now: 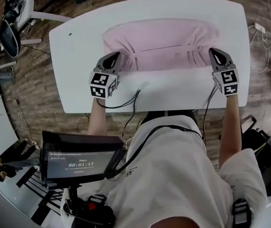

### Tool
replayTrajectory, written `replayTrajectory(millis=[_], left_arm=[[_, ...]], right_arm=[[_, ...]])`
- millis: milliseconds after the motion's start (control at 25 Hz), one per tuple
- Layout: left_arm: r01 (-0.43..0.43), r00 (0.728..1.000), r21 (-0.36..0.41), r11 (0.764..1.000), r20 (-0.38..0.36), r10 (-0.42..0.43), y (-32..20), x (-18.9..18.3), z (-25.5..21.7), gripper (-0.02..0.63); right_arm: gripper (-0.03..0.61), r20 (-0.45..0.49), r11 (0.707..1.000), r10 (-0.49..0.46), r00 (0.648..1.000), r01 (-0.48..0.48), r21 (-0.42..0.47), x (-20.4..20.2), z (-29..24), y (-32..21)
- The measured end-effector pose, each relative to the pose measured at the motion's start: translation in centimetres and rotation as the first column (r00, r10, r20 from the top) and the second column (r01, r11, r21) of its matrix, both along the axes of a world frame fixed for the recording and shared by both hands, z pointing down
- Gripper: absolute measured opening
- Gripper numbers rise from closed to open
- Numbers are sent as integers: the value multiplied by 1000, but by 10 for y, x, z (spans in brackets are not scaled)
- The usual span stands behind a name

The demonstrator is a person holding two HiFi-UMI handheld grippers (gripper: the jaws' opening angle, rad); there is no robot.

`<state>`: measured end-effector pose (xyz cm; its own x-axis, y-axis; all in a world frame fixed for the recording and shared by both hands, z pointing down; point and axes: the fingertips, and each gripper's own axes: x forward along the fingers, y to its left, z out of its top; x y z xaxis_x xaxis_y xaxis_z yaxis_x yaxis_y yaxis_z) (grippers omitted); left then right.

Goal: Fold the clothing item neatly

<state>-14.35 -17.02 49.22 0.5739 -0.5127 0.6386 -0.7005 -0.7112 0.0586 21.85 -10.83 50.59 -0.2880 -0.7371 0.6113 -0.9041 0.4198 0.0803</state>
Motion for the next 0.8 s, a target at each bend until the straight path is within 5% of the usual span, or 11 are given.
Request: replayTrajectory(millis=[120,240,440,560,800], left_arm=[[-53,998,-89,995,-38,50,52,25,30,2],[37,998,-138,990,47,-31,59,21,81,2],[141,988,-197,970,-40,-152,50,8,95,2],[173,982,-170,970,-48,-184,54,9,85,2],[103,984,-105,989,-137,-117,75,6,28,2]], right_arm=[[3,26,999,-15,1000,17,-46,-20,14,37],[3,-84,993,15,996,-25,-114,-16,53,42],[3,-173,971,96,980,-131,-201,6,78,38],[3,-190,982,93,977,-121,-143,8,63,39],[3,-107,992,126,986,-128,-7,-12,6,57]])
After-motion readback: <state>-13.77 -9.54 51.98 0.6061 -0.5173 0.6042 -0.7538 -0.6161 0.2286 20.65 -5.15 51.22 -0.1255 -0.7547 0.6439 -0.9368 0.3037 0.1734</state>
